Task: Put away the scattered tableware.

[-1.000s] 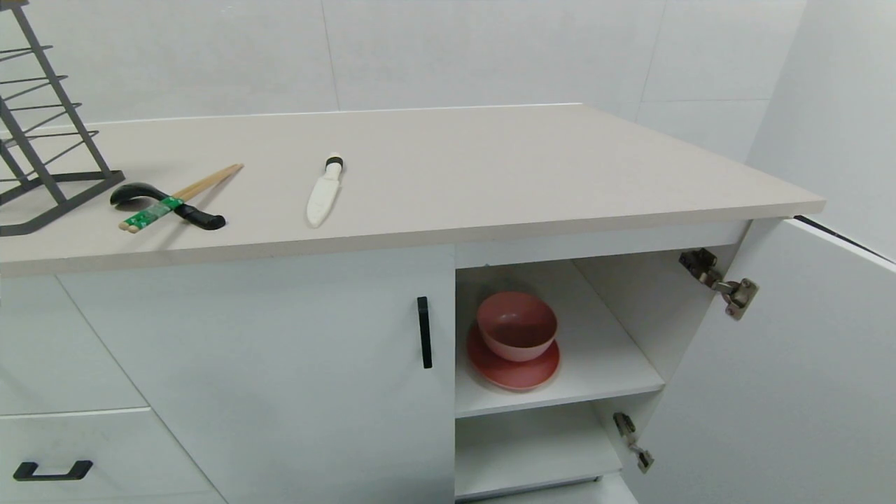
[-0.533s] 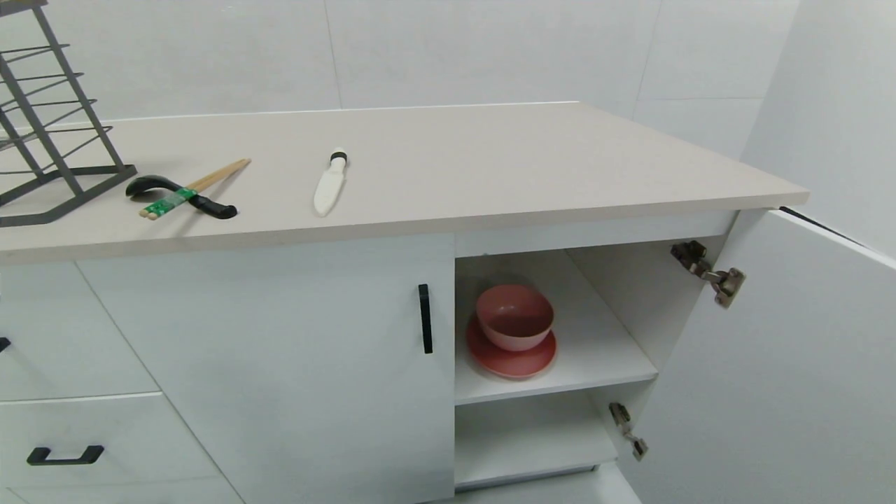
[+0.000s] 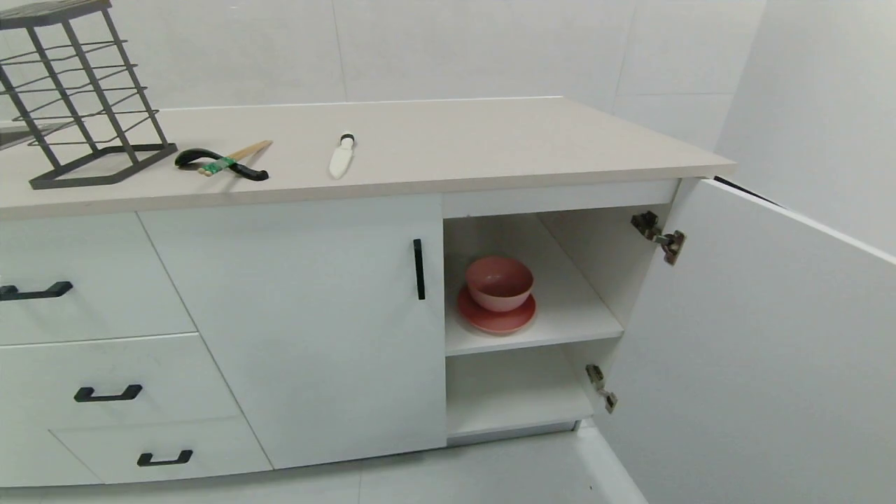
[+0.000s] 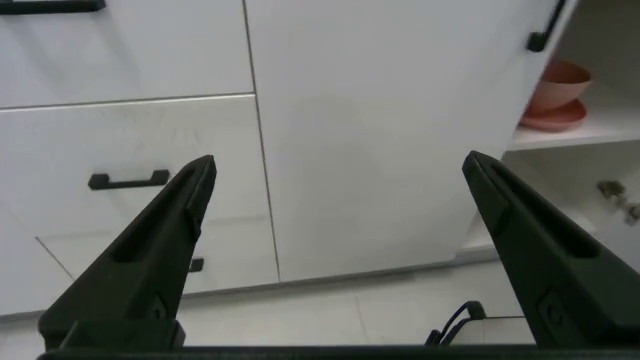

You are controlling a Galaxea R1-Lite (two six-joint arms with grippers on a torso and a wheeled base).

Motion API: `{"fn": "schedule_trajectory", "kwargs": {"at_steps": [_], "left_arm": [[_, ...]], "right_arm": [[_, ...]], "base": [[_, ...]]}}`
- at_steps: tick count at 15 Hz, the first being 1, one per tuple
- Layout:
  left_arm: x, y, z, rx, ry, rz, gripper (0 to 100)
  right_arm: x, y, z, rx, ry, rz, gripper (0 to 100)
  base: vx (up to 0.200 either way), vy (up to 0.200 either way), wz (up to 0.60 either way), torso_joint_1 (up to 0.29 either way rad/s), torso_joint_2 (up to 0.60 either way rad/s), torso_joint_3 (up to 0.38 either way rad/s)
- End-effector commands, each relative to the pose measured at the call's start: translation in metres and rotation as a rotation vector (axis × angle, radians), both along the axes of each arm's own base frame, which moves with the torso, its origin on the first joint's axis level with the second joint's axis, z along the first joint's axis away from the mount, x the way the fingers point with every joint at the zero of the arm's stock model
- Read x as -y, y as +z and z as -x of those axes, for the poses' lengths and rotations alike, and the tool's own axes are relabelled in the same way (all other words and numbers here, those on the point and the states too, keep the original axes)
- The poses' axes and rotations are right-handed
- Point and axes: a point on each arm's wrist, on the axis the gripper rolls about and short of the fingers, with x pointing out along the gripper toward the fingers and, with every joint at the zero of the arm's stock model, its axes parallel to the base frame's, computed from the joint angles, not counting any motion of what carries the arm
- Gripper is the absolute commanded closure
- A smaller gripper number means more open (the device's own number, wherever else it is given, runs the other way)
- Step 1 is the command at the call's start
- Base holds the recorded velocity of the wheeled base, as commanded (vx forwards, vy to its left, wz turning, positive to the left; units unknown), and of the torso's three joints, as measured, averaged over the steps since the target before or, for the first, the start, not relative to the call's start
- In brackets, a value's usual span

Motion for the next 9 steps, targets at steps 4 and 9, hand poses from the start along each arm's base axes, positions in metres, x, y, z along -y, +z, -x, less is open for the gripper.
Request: {"fn": "schedule_trajectory", "kwargs": {"at_steps": [4, 9], "left_arm": [[0.0000, -0.0001, 0.0000, -0.001, 0.001, 0.000, 0], [0.0000, -0.0001, 0.0000, -0.001, 0.001, 0.000, 0]], "right_arm": [[0.0000, -0.0001, -0.0002, -0.003, 0.001, -0.001, 100], [0.0000, -0.0001, -0.0003, -0.004, 0.001, -0.001, 100]], "base": [[-0.200, -0.050, 0.00, 0.005, 0.00, 0.004], [-0.120, -0.080, 0.00, 0.002, 0.00, 0.004]]}}
